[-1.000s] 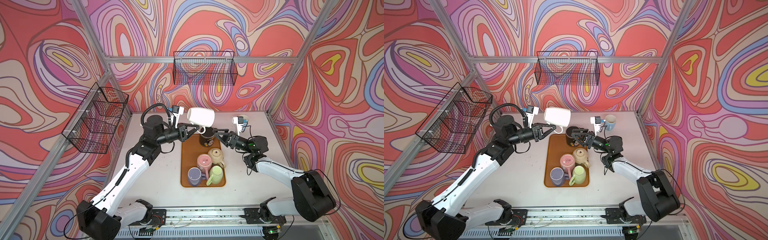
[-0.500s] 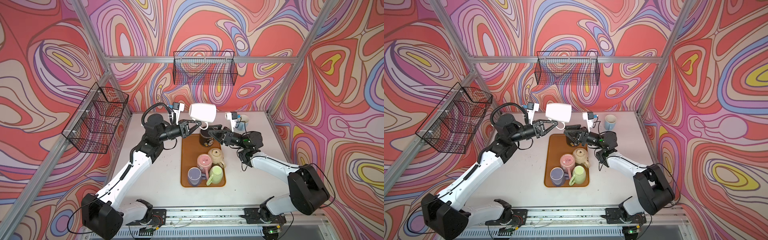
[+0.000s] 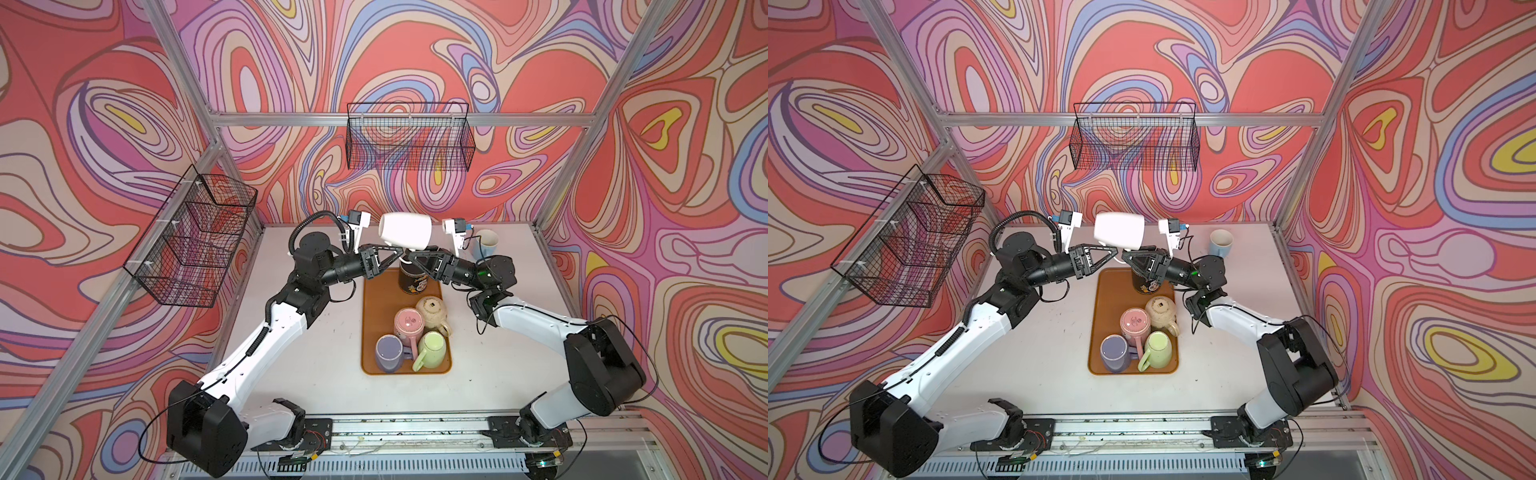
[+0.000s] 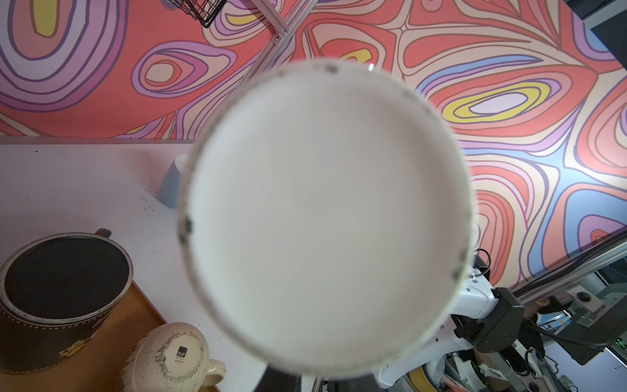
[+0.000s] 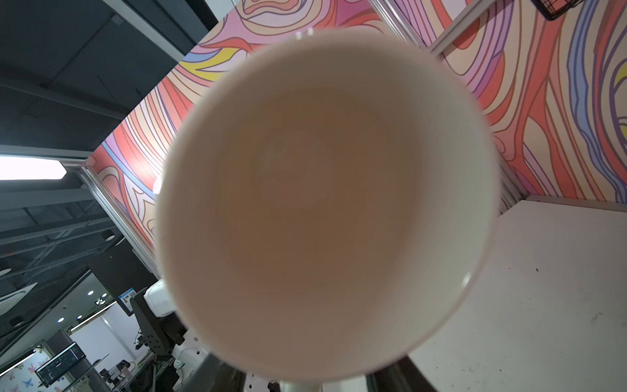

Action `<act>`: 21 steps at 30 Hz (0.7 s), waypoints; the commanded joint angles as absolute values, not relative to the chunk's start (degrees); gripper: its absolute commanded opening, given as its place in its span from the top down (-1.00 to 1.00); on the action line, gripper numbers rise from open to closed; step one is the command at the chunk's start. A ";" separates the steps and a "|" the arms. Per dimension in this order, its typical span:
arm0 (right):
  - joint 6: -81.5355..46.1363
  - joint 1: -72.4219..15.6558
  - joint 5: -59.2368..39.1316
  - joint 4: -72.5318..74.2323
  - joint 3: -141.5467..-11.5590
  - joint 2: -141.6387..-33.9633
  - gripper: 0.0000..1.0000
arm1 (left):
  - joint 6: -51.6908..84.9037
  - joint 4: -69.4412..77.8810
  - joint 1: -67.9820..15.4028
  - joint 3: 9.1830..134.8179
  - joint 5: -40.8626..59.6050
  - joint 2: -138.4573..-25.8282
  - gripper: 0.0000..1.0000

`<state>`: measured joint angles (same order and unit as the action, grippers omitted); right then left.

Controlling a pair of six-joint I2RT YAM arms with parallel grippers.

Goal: Turn the mug right side up
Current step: 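Grasp the white mug with the right gripper while the left gripper holds it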

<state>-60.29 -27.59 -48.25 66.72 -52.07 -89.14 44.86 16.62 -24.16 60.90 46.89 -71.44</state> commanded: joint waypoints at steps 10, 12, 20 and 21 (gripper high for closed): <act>-62.00 -28.27 -46.58 69.37 -54.34 -91.50 0.43 | 46.76 25.78 -24.43 58.57 47.81 -72.02 1.00; -62.42 -28.24 -46.51 69.93 -54.50 -91.75 0.60 | 46.67 25.94 -24.42 58.02 47.77 -71.97 1.00; -63.68 -28.30 -45.57 69.65 -54.87 -92.24 1.00 | 46.67 26.39 -24.36 56.39 47.45 -72.08 1.00; -63.60 -28.23 -45.46 69.04 -54.84 -92.14 1.00 | 46.67 26.63 -24.38 56.19 47.38 -72.15 1.00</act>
